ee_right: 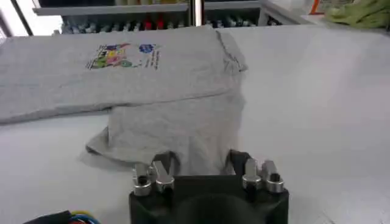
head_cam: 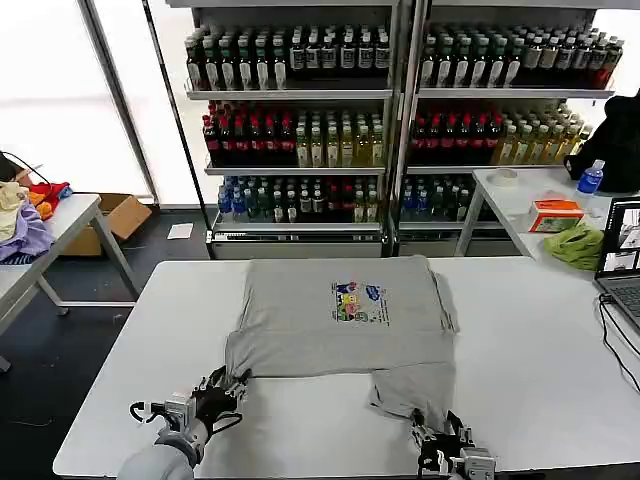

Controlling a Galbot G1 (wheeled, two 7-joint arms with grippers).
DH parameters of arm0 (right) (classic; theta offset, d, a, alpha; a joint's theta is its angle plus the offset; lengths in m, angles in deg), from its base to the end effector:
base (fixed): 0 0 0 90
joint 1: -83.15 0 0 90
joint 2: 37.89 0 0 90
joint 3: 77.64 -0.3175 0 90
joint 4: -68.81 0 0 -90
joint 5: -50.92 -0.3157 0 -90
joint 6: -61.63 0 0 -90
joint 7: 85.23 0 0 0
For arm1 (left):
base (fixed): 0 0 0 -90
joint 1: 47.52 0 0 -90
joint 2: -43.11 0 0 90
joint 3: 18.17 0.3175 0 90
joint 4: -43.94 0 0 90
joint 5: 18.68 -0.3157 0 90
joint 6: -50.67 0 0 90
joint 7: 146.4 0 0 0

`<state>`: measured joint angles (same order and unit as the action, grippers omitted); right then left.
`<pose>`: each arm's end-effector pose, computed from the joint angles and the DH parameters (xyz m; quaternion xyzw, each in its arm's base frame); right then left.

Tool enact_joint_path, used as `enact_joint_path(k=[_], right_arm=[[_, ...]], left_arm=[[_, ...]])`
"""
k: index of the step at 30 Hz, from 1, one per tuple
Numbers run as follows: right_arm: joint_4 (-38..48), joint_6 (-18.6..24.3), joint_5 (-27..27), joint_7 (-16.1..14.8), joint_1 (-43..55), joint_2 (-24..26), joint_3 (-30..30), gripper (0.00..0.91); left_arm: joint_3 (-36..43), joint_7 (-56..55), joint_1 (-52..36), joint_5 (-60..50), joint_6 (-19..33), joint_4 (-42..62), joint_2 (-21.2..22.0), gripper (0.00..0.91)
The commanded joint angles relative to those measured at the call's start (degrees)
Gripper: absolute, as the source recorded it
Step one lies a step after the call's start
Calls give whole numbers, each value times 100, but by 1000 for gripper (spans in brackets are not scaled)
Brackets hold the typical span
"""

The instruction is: Fold and organize the clothes.

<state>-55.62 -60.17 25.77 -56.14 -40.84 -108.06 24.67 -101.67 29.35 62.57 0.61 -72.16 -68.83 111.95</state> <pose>0.1273 0.0051 -0.2663 -0.0324 -0.9438 0.0030 0.3288 0.2050 0.0398 -0.2816 -0.0837 -0.9539 -0.0288 0.2869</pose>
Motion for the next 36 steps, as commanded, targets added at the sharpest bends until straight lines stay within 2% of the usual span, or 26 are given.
enact_joint_path(k=[1, 9, 14, 17, 22, 28, 36], right_arm=[[149, 16, -20, -5, -19, -15, 42, 0], [-57, 144, 130, -220, 18, -12, -152, 0], [-376, 399, 596, -424, 190, -84, -338, 0], [-413, 731, 1086, -539, 347, -190, -435, 0], [-426, 767, 1080, -691, 771, -196, -530, 0], [-65, 797, 1081, -762, 1402, -256, -569, 0], [943, 919, 1016, -884, 2528, -128, -535, 0]], left_arm=[[43, 30, 63, -43, -18, 11, 38, 10], [60, 48, 58, -58, 41, -68, 134, 0], [-6, 35, -36, 30, 396, -301, 205, 0], [-37, 9, -125, 75, 604, -361, 259, 0], [-39, -20, -359, 159, 772, -287, 277, 0], [-26, -52, -885, 429, 852, 40, 237, 0], [9, -23, -1699, 566, 896, 750, 276, 0]])
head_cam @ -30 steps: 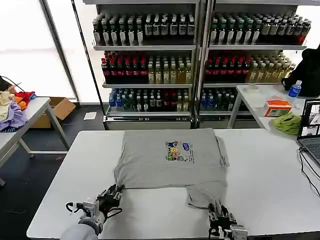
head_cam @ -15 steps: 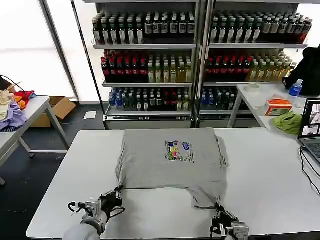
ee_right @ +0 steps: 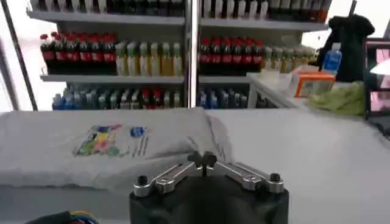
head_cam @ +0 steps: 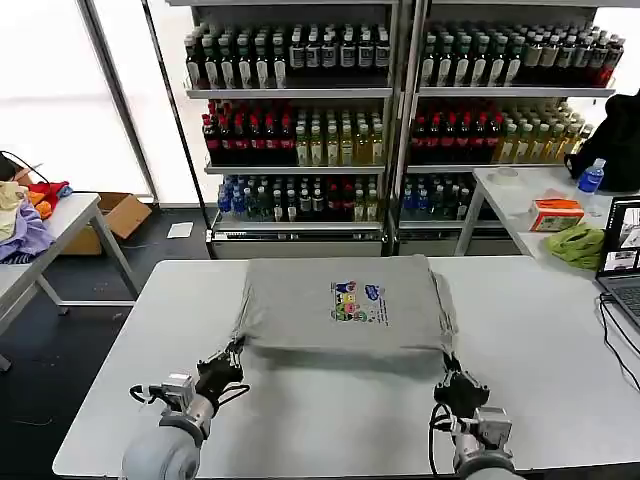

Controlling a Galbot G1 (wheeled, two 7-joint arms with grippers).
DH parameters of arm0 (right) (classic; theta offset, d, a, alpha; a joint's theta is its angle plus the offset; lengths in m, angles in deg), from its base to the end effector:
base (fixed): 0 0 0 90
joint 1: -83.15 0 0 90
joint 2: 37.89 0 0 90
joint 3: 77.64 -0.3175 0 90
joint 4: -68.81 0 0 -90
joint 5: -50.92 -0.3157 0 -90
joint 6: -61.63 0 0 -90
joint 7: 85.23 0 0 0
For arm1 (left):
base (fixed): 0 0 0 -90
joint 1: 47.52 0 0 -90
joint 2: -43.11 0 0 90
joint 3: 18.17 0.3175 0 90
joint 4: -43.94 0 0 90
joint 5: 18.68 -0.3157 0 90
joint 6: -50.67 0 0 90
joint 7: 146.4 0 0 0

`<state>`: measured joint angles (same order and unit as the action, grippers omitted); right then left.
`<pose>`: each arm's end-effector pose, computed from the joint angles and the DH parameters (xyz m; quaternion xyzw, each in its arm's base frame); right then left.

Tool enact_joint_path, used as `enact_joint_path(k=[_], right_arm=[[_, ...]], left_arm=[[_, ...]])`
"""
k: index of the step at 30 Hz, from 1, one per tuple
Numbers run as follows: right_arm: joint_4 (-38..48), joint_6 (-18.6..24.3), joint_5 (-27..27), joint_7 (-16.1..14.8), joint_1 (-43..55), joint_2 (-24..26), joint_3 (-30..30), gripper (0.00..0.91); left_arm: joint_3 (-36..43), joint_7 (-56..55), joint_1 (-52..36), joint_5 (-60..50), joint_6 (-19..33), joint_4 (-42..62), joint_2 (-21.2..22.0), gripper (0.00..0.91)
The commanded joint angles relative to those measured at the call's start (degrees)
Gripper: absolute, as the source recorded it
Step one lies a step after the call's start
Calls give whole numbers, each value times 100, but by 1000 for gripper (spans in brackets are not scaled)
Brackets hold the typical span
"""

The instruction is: Fold and organize the clothes.

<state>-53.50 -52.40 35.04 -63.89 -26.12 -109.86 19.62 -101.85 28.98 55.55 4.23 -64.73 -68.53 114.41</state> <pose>0.1997 -0.0140 -0.2307 -0.0453 -0.9913 0.0289 0.1201 0.2380 0.0327 -0.2572 -0.0845 -0.9815 0.0268 0.1699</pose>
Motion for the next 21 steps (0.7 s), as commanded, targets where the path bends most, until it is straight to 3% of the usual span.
enact_joint_path(k=[1, 10, 21], right_arm=[[843, 130, 72, -127, 1135, 82, -6, 0], [1710, 7, -104, -149, 2177, 104, 286, 0], [2540, -174, -156, -296, 2996, -9, 533, 0]], left_arm=[[64, 13, -1103, 202, 155, 802, 45, 0], [342, 96, -1941, 116, 139, 1845, 212, 0], [501, 115, -2296, 86, 127, 2440, 237, 0]])
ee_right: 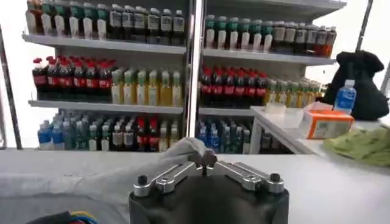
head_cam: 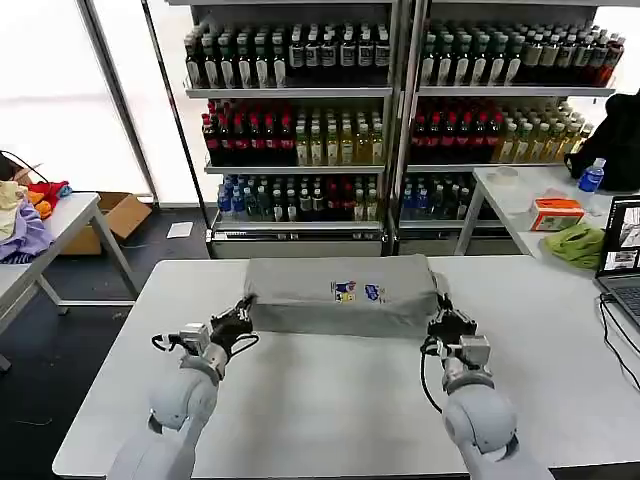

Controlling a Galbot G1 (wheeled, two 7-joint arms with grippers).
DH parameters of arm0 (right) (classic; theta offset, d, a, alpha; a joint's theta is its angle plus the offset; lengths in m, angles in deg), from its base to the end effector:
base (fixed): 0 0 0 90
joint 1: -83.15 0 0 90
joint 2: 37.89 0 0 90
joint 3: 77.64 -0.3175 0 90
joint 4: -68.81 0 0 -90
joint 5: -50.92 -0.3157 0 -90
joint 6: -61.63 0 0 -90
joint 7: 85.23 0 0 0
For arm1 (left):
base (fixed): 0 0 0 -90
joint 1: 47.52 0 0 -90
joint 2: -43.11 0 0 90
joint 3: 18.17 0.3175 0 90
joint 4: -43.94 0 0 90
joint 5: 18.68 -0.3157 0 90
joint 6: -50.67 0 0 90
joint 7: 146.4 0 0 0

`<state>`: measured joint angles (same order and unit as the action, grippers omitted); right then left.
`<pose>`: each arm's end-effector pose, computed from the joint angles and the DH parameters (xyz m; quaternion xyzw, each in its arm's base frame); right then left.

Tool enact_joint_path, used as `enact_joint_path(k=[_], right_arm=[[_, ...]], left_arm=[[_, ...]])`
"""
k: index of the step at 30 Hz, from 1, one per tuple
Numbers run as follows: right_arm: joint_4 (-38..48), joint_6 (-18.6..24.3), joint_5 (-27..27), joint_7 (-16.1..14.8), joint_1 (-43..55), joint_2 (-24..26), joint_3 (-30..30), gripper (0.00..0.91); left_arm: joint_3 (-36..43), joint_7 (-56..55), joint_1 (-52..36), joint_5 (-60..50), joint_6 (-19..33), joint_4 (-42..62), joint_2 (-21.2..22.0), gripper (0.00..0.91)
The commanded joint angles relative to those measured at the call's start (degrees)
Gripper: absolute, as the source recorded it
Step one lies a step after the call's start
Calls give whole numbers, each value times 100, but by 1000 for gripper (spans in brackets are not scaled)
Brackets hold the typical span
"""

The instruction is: Fold and organize the clothes.

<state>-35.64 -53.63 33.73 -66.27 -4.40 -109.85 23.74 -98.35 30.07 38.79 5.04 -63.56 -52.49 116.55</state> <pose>0.3099 -0.0166 -0.2326 -0.0350 -0.9932 0.0439 0.1016 0.3269 0.0291 -0.2652 -0.0824 -0.9837 0.0362 0.1555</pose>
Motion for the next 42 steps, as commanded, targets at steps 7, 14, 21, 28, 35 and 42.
enact_joint_path(k=[7, 14, 21, 28, 35, 42], right_arm=[[1082, -98, -56, -122, 976, -122, 231, 0], [1258, -523, -139, -105, 1125, -132, 356, 856], [1665, -711, -457, 225, 1192, -336, 378, 907], [1676, -297, -1419, 1000, 1250, -618, 306, 907], [1216, -251, -1713, 1339, 1197, -532, 312, 907], [671, -456, -1604, 1417, 819, -305, 253, 907]], left_arm=[[137, 9, -707, 58, 8, 1073, 41, 0], [195, 36, -904, 24, 7, 1286, 80, 907], [287, 23, -1079, -7, -159, 1420, 82, 907], [273, -158, -934, -2, -347, 1198, 72, 907], [289, -260, -724, 14, -524, 789, 17, 907], [253, -300, -427, -5, -657, 330, -33, 907]])
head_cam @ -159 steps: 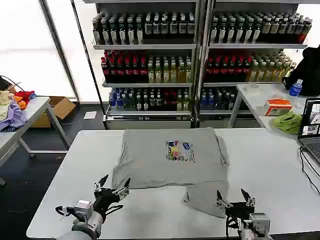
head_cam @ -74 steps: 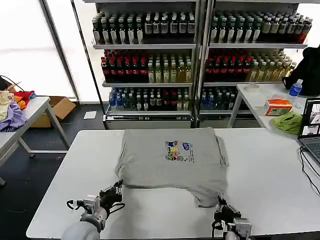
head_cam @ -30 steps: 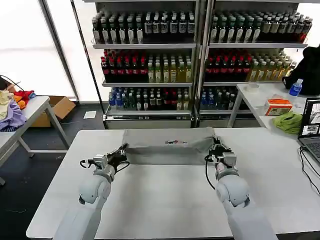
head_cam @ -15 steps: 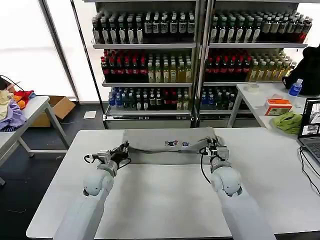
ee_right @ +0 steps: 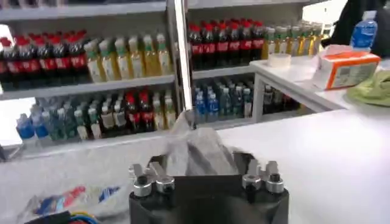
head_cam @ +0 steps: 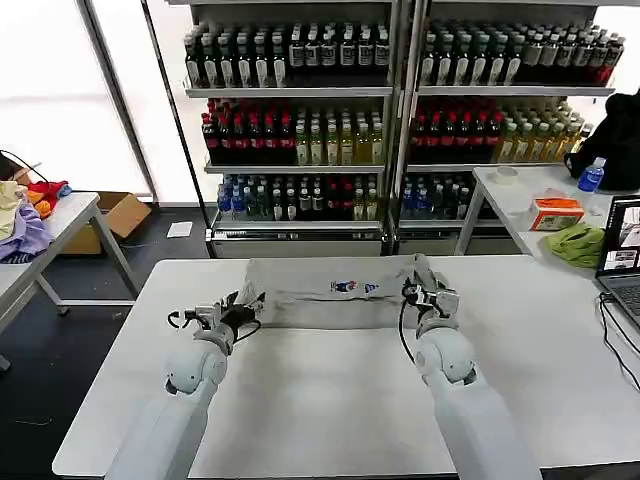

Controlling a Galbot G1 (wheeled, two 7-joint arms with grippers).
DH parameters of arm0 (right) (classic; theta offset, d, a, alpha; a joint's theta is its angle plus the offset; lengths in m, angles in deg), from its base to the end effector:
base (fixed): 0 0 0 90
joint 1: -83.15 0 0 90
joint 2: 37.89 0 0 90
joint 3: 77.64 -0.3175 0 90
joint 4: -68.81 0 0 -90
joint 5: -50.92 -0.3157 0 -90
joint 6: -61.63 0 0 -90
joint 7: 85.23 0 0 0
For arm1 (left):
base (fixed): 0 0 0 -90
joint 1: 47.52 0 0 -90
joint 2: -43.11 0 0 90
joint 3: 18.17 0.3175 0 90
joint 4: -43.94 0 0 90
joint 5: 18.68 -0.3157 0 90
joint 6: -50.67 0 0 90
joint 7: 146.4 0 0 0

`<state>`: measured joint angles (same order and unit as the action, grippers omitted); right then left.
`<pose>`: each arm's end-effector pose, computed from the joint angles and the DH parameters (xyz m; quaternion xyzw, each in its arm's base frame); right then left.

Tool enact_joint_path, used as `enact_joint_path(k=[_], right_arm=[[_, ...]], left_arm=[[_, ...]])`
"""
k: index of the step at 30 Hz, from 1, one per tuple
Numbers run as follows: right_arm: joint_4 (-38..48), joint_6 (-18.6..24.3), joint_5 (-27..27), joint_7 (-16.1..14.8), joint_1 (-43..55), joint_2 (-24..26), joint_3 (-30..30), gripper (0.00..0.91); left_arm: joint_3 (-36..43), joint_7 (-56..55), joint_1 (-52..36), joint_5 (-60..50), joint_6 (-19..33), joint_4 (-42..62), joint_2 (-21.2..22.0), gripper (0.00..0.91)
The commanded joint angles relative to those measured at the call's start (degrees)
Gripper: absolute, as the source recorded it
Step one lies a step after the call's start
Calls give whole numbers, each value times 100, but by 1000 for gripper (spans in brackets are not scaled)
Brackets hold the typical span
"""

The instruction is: Fold and organize the clothes.

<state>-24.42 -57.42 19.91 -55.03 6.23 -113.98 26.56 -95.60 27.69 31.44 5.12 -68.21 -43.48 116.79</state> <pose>0.3677 0.0030 -0.2323 -0.0873 -0.9790 -0.0517 0.1769 0.3668 0.0273 -0.2724 -0.0605 -0.9751 0.0152 0.2127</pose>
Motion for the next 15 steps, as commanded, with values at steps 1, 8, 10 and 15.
enact_joint_path(k=[1, 8, 10, 15], right_arm=[[-515, -91, -218, 295, -336, 147, -61, 907], [-826, -188, 164, 198, -1073, 412, -334, 907], [-871, -238, 132, 187, -1252, 450, -381, 907], [-929, -407, 113, 124, -1406, 533, -461, 907]], left_arm=[[-27, -71, 363, -21, -206, -647, -70, 907], [-3, -85, 801, 12, -213, -1113, -233, 907], [-14, -83, 844, 2, -220, -1160, -245, 907], [-27, -99, 805, -25, -265, -1066, -246, 907]])
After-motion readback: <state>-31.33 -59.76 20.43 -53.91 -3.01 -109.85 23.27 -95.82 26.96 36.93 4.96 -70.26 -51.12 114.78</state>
